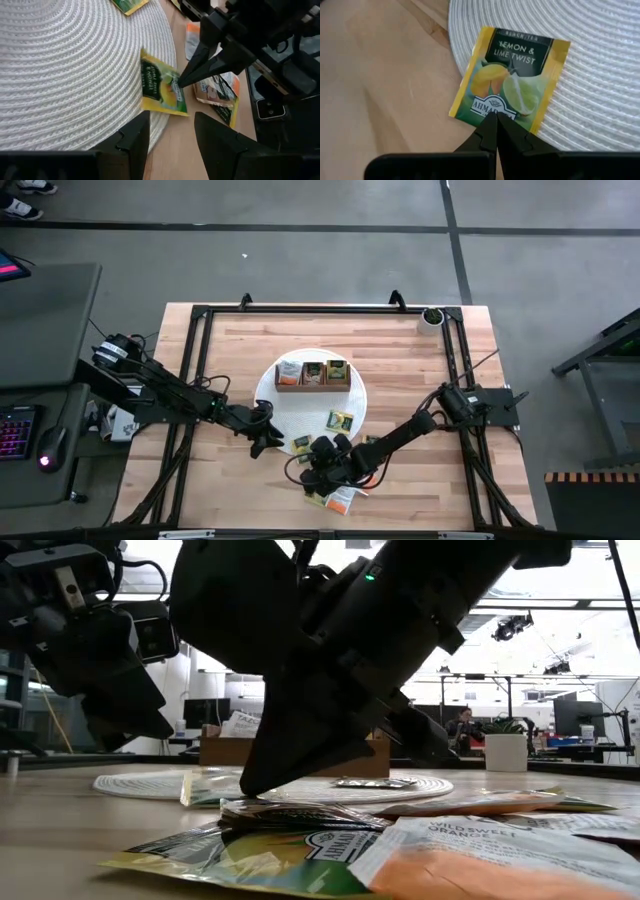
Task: Pick & Place Tea
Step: Put the yellow tea bag into the right section of the wooden organizer
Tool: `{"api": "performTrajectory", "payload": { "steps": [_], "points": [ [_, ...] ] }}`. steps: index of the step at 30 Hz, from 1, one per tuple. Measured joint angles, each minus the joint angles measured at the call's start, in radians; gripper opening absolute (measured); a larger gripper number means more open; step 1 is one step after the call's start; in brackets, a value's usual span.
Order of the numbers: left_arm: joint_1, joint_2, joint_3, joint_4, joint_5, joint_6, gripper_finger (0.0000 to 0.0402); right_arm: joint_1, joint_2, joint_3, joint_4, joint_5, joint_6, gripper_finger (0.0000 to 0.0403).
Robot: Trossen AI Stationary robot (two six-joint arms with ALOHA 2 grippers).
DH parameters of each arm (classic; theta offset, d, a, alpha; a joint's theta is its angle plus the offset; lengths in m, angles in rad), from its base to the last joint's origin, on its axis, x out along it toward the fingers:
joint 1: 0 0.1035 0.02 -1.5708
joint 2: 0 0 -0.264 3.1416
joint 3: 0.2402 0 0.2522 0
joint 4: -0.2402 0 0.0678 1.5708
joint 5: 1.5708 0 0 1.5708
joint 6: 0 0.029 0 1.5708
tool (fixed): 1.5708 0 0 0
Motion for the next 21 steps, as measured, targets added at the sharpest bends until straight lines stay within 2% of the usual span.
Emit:
{"api": "performTrajectory", "payload": {
  "steps": [15, 21],
  "points": [
    [0.000, 0.000, 0.001, 0.063, -0.005, -0.009, 0.0154, 0.006, -0.002, -0.031, 0.029, -0.027, 0.014, 0.0000],
    [0.000, 0.000, 0.005, 0.052, -0.023, -0.084, 0.0154, 0.006, -0.002, -0.032, 0.027, -0.028, 0.013, 0.0000]
  ]
}}
